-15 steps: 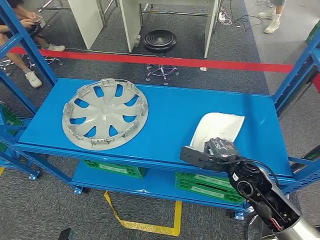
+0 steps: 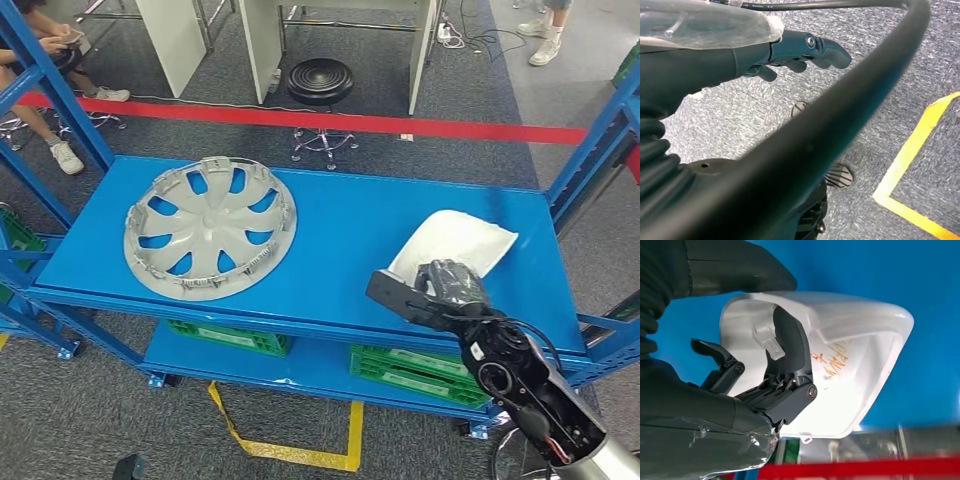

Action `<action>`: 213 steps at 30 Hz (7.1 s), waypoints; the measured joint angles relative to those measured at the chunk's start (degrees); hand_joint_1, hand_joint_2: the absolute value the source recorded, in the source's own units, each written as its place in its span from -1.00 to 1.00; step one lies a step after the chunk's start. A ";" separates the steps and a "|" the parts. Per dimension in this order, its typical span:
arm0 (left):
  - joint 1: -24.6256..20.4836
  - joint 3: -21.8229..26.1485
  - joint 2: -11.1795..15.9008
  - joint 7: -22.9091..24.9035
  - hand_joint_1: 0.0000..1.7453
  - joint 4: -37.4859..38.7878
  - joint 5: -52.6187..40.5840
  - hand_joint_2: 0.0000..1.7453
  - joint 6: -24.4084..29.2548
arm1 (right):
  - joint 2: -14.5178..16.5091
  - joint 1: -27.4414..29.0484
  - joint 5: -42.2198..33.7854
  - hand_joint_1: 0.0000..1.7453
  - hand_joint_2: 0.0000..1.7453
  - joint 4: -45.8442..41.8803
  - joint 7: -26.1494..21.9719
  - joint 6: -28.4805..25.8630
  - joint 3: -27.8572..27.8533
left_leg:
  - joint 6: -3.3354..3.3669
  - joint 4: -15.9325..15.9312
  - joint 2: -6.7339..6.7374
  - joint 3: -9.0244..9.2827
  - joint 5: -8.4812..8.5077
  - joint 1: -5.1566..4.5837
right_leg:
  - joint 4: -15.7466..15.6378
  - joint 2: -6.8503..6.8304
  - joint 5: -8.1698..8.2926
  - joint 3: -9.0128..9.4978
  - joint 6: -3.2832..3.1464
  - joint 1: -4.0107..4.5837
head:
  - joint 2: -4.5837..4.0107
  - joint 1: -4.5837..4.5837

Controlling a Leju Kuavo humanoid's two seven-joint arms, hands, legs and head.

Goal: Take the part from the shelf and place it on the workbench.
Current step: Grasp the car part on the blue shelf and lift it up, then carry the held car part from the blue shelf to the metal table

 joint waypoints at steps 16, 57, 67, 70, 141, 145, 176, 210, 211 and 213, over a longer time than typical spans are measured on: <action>0.08 0.39 -0.01 -0.94 -1.00 0.00 0.55 1.00 0.37 | -0.99 -1.00 6.43 1.00 1.00 -9.11 -5.76 -18.40 0.38 | 0.00 0.00 0.00 -0.04 0.00 0.00 | 0.00 0.01 0.00 -0.06 0.00 0.00 | 0.00 0.02; 0.04 0.47 -0.07 -1.40 -1.00 0.00 1.85 1.00 1.80 | 1.85 1.27 -14.11 1.00 1.00 -10.25 -26.38 -20.11 0.16 | -0.01 -0.02 -0.03 -0.18 -0.01 0.10 | 0.00 -0.03 -0.01 -0.07 -0.01 0.07 | 0.00 0.15; 0.01 0.87 -0.14 -1.76 -1.00 0.00 2.61 1.00 2.54 | 7.24 2.75 -57.52 1.00 1.00 -7.40 -62.28 -23.95 1.02 | -0.06 -0.03 -0.03 -0.19 0.02 0.14 | 0.00 -0.07 -0.04 -0.11 -0.07 0.14 | 0.00 0.00; 0.01 1.05 -0.16 -1.77 -1.00 0.00 2.67 1.00 2.56 | 7.89 2.81 -54.65 1.00 1.00 -6.87 -59.81 -23.90 1.20 | -0.06 -0.03 -0.10 -0.17 0.02 0.14 | 0.00 -0.17 -0.04 -0.12 -0.07 0.15 | 0.00 -0.05; -0.03 2.15 -0.20 -1.95 -1.00 0.00 2.43 1.00 2.19 | 21.45 -5.26 -70.96 1.00 1.00 14.57 -64.54 14.72 11.32 | -0.09 -0.03 -0.11 -0.18 0.04 0.24 | 0.01 -0.15 -0.05 -0.12 -0.08 0.23 | 0.00 0.03; -0.03 2.14 -0.20 -1.93 -1.00 0.00 2.47 1.00 2.19 | 21.53 -5.28 -70.17 1.00 1.00 15.24 -64.57 14.43 11.70 | -0.09 -0.03 -0.11 -0.18 0.04 0.24 | 0.01 -0.14 -0.04 -0.12 -0.08 0.23 | 0.00 0.04; 0.02 2.07 0.17 -0.75 -1.00 0.03 4.48 1.00 3.62 | 21.35 -3.74 -64.25 1.00 1.00 17.24 -64.94 11.57 12.01 | -2.79 1.38 -3.40 -1.06 -0.66 2.52 | 2.46 1.72 -1.59 -0.85 0.99 -1.56 | 0.00 0.72; -0.07 2.03 0.45 -0.33 -1.00 -0.02 3.48 1.00 3.79 | 20.99 -2.30 -63.48 1.00 1.00 16.45 -64.46 9.28 12.55 | -1.68 13.11 -0.64 -11.80 -1.29 0.33 | 0.24 -0.60 -2.46 2.41 -1.04 -0.58 | 0.00 -1.64; -0.12 2.03 0.43 -0.33 -1.00 -0.02 3.48 1.00 3.79 | 20.98 -2.25 -63.48 1.00 1.00 16.43 -64.44 9.30 12.56 | -1.85 16.72 -0.23 -13.84 -2.46 0.42 | 0.24 -1.40 -2.53 2.39 -1.12 -0.52 | 0.00 -1.84; 0.00 2.03 0.39 -0.33 -1.00 -0.02 3.49 1.00 3.79 | 20.98 -2.20 -63.49 1.00 1.00 16.44 -64.42 9.34 12.59 | -1.97 18.54 0.05 -15.15 -1.88 0.51 | 0.24 -2.87 -2.73 2.45 -1.16 -0.52 | 0.00 -2.21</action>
